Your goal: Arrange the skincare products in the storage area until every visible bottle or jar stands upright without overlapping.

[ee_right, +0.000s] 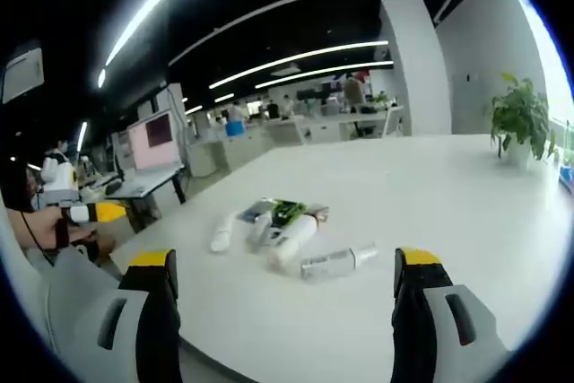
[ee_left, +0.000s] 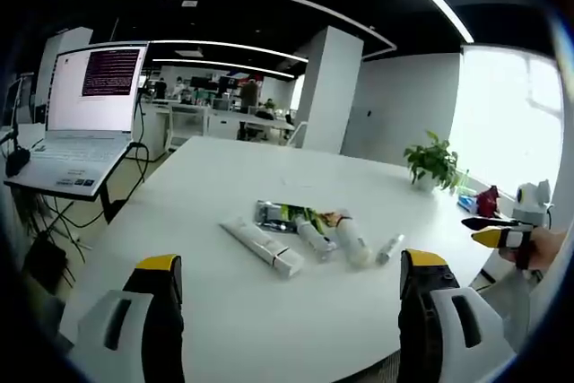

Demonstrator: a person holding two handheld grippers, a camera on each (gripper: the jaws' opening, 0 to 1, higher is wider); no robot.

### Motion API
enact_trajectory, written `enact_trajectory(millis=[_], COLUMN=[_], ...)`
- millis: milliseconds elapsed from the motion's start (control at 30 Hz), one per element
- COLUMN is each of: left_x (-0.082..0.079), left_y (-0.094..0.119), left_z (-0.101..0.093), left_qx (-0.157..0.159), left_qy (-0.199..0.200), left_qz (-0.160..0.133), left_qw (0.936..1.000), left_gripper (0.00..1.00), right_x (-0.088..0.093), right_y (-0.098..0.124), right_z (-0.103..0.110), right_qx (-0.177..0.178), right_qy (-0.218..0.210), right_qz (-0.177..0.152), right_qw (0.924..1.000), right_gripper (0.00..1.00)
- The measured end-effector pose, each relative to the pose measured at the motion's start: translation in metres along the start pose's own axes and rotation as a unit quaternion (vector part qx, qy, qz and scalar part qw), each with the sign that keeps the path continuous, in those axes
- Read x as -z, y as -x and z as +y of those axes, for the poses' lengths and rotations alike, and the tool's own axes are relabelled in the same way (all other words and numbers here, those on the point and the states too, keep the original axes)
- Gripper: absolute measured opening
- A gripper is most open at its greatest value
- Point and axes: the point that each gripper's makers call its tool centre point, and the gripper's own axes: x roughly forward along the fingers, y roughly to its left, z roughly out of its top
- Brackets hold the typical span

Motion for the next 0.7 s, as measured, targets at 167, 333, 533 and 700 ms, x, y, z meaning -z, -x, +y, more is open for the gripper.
enact_trajectory(millis=[167,333,533,700], left_x=[0.0029,0.0047,0.0056,0.0049], left_y=[-0.0009,-0.0012,-0.0015,-0.0010], left_z=[-0.0032,-0.0027,-0.0027,-0.0030], left_qx=[0.007,0.007,0.006,0.006], left_qy=[-0.004,-0.009,-0.004,-0.004], left_qz=[0.008,0.012,0.014,0.014], left_qw=[0.9999,0.9999,0.9999,0.9999], left_gripper=[0.94,0.93,0.92,0.92], right_x=[0.0035,0.0033,0.0037,0.0052], right_y=[-0.0017,-0.0019,-0.0010,-0.0021], right_z=[0.0046,0.0055,0.0017,0.0027], right_qx=[-0.008,-0.010,-0.004,-0.006], right_qy=[0.012,0.003,-0.009,-0.005], right_qz=[0.011,0.011,0.009,0.013], right_qw=[0.9998,0.9999,0.9999,0.9999], right_gripper=[1.00,1.00,1.00,1.00])
